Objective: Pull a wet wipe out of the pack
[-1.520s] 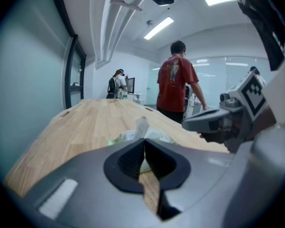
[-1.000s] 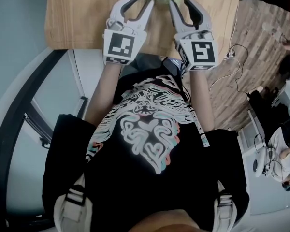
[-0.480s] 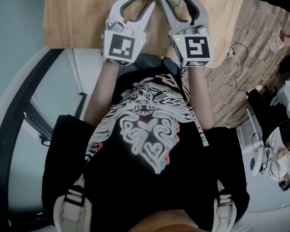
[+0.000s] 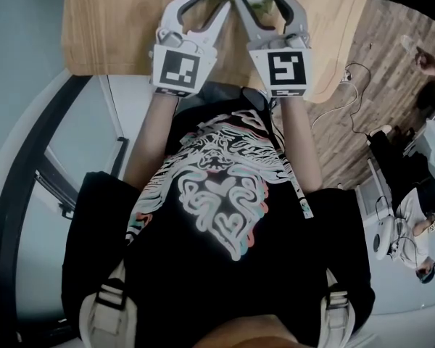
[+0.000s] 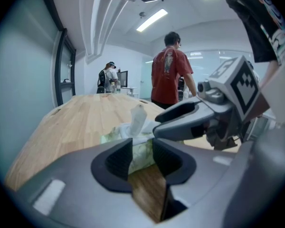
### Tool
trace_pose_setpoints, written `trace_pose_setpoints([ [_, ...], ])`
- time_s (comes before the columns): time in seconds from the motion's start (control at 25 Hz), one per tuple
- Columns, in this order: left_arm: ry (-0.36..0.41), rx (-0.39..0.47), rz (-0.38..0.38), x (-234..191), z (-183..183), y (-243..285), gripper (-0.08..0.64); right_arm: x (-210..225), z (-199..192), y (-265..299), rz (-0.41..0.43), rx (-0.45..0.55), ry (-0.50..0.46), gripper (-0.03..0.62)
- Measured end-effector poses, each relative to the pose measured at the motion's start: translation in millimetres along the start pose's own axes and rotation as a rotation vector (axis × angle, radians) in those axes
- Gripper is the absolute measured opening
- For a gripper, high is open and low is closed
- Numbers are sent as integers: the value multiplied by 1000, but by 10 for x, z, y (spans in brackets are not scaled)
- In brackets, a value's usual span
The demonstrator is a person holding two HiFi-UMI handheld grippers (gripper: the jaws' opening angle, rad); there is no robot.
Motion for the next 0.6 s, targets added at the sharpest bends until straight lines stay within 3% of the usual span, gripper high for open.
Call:
trace_pose_setpoints([
  [0.6,-1,21,-5,-10,20,-14,95,16,41,73,18,-19,55,183],
])
Point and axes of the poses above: the fingertips, and each gripper's own axes: y forward along the fingers, x to its right, z out of its top, the point moved 7 cm from there along -y, backward along the fingers, and after that the axes turned 8 degrees about -y, right-handed, at the moved point
